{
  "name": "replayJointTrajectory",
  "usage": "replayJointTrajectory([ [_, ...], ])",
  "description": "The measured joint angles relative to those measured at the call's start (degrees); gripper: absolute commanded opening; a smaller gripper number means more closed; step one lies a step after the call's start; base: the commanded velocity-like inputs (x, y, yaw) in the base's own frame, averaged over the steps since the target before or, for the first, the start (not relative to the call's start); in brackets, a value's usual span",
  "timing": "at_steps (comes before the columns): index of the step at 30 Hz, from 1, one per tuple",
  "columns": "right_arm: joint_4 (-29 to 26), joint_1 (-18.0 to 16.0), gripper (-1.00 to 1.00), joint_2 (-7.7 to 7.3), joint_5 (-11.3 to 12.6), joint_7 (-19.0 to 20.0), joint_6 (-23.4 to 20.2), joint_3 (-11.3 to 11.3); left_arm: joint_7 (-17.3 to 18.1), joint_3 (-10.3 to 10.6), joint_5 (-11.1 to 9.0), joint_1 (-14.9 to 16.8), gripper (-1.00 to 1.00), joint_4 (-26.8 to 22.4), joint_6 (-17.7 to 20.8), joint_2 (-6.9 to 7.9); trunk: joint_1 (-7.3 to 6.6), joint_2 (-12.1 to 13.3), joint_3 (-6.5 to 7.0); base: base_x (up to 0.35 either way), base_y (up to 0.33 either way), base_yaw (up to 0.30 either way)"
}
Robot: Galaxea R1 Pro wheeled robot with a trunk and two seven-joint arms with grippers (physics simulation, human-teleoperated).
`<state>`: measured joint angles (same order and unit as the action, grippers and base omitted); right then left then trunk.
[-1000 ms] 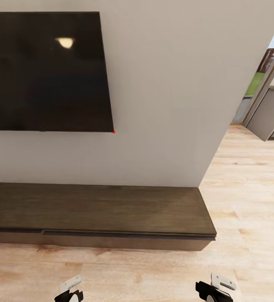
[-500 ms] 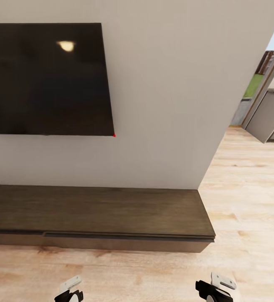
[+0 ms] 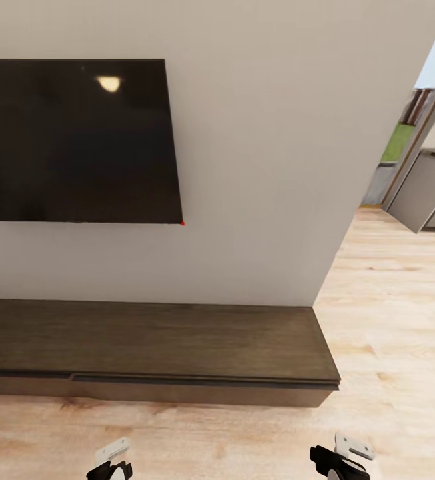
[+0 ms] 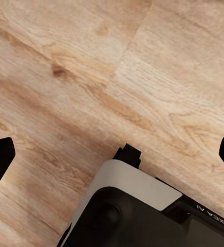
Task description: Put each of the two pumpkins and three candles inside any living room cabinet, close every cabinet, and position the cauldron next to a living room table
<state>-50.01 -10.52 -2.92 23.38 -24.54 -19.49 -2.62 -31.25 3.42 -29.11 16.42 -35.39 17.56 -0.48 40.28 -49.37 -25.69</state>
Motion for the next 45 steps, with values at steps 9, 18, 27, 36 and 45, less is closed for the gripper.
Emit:
replayJointTrajectory([
  [9, 0.0, 0.0, 1.00, 0.01, 0.0, 0.0, 0.0, 0.0, 0.0, 0.0, 0.0, 0.0, 1.00, 0.0, 0.0, -0.08, -1.98, 3.6, 2.43, 0.000, 0.000, 0.000],
  [18, 0.7, 0.0, 1.00, 0.01, -0.1, 0.0, 0.0, 0.0, 0.0, 0.0, 0.0, 0.0, 1.00, 0.0, 0.0, -0.09, -3.96, 7.2, 4.87, 0.000, 0.000, 0.000],
  [27, 1.0, 0.0, 1.00, 0.01, -0.1, 0.0, 0.0, 0.0, 0.0, 0.0, 0.0, 0.0, 1.00, 0.0, 0.0, -0.09, -5.94, 10.8, 7.30, 0.000, 0.000, 0.000],
  [36, 1.1, 0.0, 1.00, 0.01, -0.1, 0.0, 0.0, 0.0, 0.0, 0.0, 0.0, 0.0, 1.00, 0.0, -0.1, -0.09, -6.38, 11.7, 8.48, 0.000, 0.000, 0.000],
  [45, 1.1, 0.0, 1.00, 0.01, -0.1, 0.0, 0.0, 0.0, 0.0, 0.0, 0.0, 0.0, 1.00, 0.0, -0.1, -0.09, -6.38, 11.7, 9.30, 0.000, 0.000, 0.000],
])
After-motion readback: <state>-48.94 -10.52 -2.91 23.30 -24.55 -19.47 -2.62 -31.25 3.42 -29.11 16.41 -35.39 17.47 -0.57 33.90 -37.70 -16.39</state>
